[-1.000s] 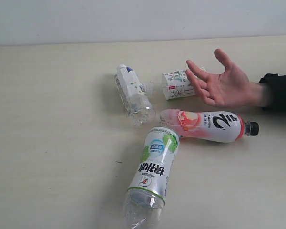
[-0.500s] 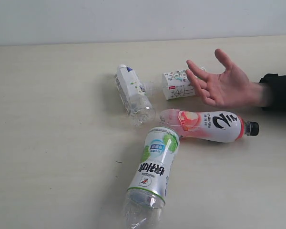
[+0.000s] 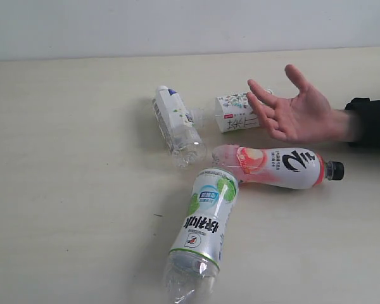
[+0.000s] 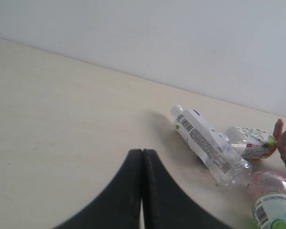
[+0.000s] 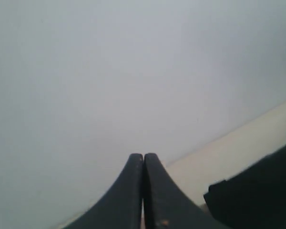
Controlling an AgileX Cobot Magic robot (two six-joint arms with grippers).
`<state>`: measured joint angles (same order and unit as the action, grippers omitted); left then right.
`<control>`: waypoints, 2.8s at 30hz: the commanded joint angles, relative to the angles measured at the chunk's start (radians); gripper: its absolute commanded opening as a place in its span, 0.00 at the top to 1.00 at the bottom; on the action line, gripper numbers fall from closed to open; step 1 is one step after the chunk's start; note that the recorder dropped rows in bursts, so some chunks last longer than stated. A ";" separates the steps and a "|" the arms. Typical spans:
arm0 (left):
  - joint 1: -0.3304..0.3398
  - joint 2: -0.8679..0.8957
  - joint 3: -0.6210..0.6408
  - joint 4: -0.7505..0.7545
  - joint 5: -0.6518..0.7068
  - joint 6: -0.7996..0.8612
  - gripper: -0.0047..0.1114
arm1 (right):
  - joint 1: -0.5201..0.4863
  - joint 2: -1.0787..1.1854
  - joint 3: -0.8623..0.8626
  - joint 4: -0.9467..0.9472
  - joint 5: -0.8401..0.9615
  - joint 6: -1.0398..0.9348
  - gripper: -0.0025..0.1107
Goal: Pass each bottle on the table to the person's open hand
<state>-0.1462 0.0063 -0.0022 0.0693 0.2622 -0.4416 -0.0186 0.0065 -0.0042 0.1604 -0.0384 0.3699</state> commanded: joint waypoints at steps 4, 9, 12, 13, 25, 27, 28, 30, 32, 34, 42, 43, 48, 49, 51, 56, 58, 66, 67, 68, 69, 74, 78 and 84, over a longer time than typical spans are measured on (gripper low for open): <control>-0.004 -0.006 0.002 0.002 -0.006 0.003 0.96 | -0.004 -0.007 0.004 -0.006 -0.273 -0.061 0.98; -0.004 -0.006 0.002 0.002 -0.006 0.003 0.96 | -0.004 -0.007 0.004 0.081 -0.346 -0.048 0.98; -0.004 -0.006 0.002 0.002 -0.006 0.003 0.96 | -0.004 -0.007 0.004 0.190 -0.382 -0.059 0.98; -0.004 -0.006 0.002 0.002 -0.006 0.003 0.96 | -0.004 -0.007 0.004 0.202 -0.390 -0.059 0.98; -0.004 -0.006 0.002 0.002 -0.006 0.003 0.96 | -0.004 0.374 -0.200 0.145 -0.250 -0.055 0.98; -0.004 -0.006 0.002 0.002 -0.006 0.003 0.96 | -0.004 0.495 -0.280 0.055 -0.183 -0.055 0.98; -0.004 -0.006 0.002 0.002 -0.006 0.003 0.96 | -0.004 0.562 -0.330 -0.016 -0.135 -0.055 0.98; -0.004 -0.006 0.002 0.002 -0.006 0.003 0.96 | -0.004 0.677 -0.428 -0.131 0.003 -0.055 0.98; -0.004 -0.006 0.002 0.002 -0.006 0.003 0.96 | -0.004 0.791 -0.538 -0.172 0.147 -0.058 0.98; -0.004 -0.006 0.002 0.002 -0.006 0.003 0.96 | -0.004 0.890 -0.638 -0.177 0.281 -0.118 0.98; -0.004 -0.006 0.002 0.002 -0.006 0.003 0.96 | -0.004 1.117 -0.954 -0.149 0.739 -0.585 0.98; -0.004 -0.006 0.002 0.002 -0.006 0.003 0.96 | -0.004 1.140 -0.990 -0.144 0.805 -0.624 0.98; -0.004 -0.006 0.002 0.002 -0.006 0.003 0.96 | -0.004 1.234 -1.102 -0.029 0.981 -0.838 0.92; -0.004 -0.006 0.002 0.002 -0.006 0.003 0.96 | -0.004 1.250 -1.112 0.015 0.994 -0.885 0.89; -0.004 -0.006 0.002 0.002 -0.006 0.003 0.96 | 0.003 1.292 -1.121 0.130 1.027 -0.974 0.84; -0.004 -0.006 0.002 0.002 -0.006 0.003 0.96 | 0.225 1.405 -1.119 -0.071 1.130 -0.999 0.83; -0.004 -0.006 0.002 0.002 -0.006 0.003 0.96 | 0.300 1.431 -1.119 -0.155 1.147 -0.999 0.78; -0.004 -0.006 0.002 0.002 -0.006 0.003 0.96 | 0.338 1.437 -1.119 -0.283 1.259 -0.971 0.66; -0.004 -0.006 0.002 0.002 -0.006 0.003 0.96 | 0.338 1.439 -1.119 -0.293 1.259 -0.976 0.66; -0.004 -0.006 0.002 0.002 -0.006 0.003 0.96 | 0.338 1.443 -1.119 -0.293 1.259 -0.990 0.65; -0.004 -0.006 0.002 0.002 -0.006 0.003 0.96 | 0.338 1.448 -1.119 -0.290 1.254 -1.011 0.62; -0.004 -0.006 0.002 0.002 -0.006 0.003 0.96 | 0.338 1.523 -1.119 -0.268 1.071 -1.163 0.44; -0.004 -0.006 0.002 0.002 -0.006 0.003 0.96 | 0.344 1.597 -1.119 -0.237 0.979 -1.232 0.42; -0.004 -0.006 0.002 0.002 -0.006 0.003 0.96 | 0.344 1.671 -1.119 -0.223 0.978 -1.237 0.42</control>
<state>-0.1462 0.0063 -0.0022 0.0693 0.2622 -0.4416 0.3234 1.6619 -1.1169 -0.0693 0.9446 -0.8537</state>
